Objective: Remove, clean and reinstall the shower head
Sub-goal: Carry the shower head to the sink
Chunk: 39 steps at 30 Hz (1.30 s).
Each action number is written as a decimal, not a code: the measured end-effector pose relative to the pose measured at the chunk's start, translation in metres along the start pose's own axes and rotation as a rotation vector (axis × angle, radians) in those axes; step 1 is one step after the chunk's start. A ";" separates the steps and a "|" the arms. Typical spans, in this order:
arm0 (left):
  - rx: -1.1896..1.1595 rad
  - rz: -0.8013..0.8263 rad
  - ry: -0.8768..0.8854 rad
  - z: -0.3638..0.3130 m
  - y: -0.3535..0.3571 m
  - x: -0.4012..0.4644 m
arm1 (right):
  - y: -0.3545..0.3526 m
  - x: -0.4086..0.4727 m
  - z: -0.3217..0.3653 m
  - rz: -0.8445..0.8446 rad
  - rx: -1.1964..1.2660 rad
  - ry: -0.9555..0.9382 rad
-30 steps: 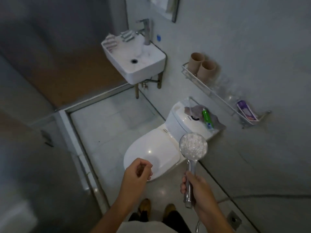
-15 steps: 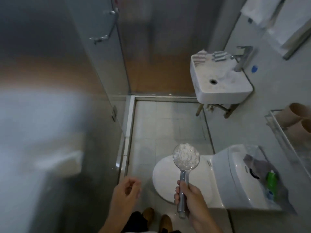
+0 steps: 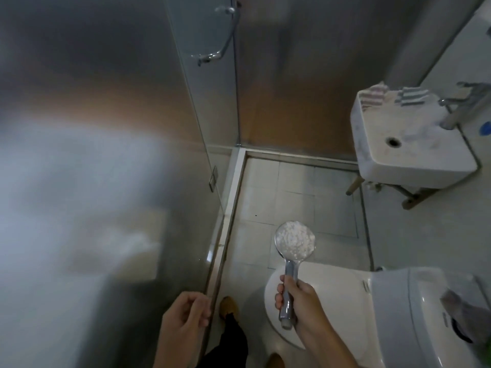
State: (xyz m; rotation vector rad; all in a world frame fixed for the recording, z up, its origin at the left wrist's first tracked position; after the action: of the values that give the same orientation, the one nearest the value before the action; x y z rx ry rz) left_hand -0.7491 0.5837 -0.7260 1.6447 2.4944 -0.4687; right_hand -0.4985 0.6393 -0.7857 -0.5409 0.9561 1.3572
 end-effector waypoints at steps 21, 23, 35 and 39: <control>0.086 0.116 -0.042 -0.057 0.038 0.221 | 0.093 0.136 0.161 -0.001 0.070 -0.043; 0.093 0.118 -0.048 -0.064 0.055 0.250 | 0.089 0.165 0.183 -0.015 0.083 -0.035; 0.103 0.413 0.014 -0.176 0.336 0.441 | -0.016 0.257 0.406 -0.134 0.376 -0.129; 0.172 0.629 0.054 -0.204 0.424 0.447 | -0.071 0.264 0.440 -0.256 0.449 -0.153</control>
State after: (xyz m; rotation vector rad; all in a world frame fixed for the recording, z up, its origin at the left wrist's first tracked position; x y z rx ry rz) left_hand -0.5278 1.1943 -0.7322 2.3887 1.8452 -0.5631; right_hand -0.3337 1.1298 -0.7811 -0.2042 0.9903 0.9035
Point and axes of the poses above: each hand's wrist, its own x-axis towards the middle knuckle, its own y-axis out of the palm, z = x × y, the point moved 9 cm from there along x, towards the middle knuckle, and after that the axes turned 6 degrees about y, right-handed, at the moved point
